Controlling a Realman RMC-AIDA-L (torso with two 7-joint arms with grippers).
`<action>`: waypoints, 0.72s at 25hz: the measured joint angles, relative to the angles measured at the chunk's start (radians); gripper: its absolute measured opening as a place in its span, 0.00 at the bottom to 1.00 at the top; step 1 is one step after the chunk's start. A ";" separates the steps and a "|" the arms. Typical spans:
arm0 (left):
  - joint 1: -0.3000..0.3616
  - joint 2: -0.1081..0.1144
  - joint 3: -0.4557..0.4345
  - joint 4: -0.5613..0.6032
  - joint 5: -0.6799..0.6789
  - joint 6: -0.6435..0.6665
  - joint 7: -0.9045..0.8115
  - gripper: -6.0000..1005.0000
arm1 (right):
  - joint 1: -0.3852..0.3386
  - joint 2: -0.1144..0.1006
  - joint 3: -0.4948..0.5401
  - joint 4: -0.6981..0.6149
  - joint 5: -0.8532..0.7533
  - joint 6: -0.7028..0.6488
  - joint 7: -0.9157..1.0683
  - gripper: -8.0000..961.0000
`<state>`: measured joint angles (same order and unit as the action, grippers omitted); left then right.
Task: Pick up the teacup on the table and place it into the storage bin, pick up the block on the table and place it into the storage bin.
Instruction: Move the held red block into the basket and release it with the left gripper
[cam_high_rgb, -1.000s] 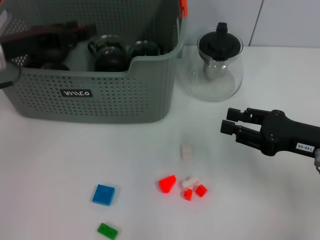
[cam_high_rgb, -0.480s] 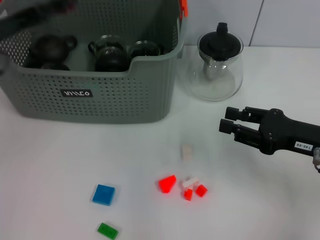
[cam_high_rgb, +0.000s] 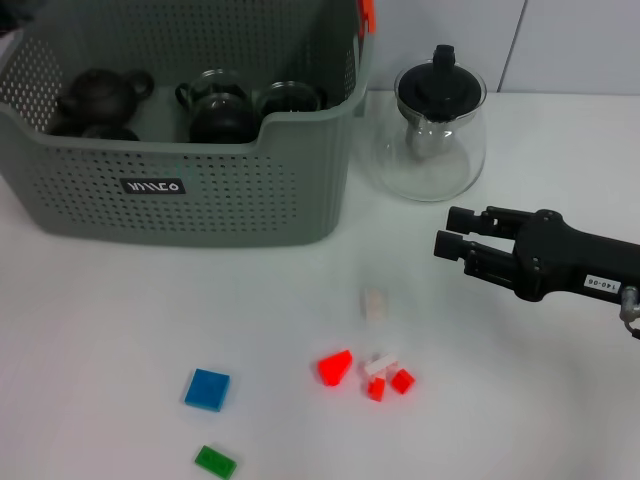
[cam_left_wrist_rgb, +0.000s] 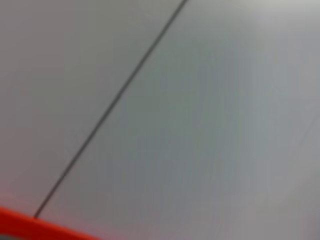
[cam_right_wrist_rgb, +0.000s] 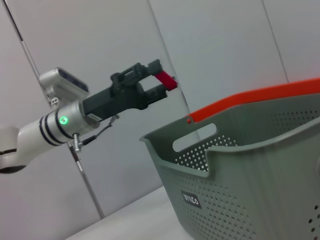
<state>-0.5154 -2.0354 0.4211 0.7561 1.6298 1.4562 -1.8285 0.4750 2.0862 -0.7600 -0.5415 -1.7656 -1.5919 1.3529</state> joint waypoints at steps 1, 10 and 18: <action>-0.010 0.001 0.028 0.006 0.021 -0.023 -0.003 0.75 | 0.000 0.000 0.000 0.000 0.000 0.000 0.000 0.52; -0.042 -0.001 0.073 0.016 0.090 -0.115 -0.026 0.83 | -0.004 0.000 -0.001 0.000 0.000 0.000 -0.001 0.52; 0.038 -0.005 -0.058 -0.029 -0.002 0.227 0.178 0.89 | -0.012 0.000 0.001 0.000 0.000 0.000 -0.002 0.52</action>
<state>-0.4777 -2.0404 0.3629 0.7271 1.6273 1.6832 -1.6503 0.4633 2.0862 -0.7587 -0.5413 -1.7655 -1.5921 1.3514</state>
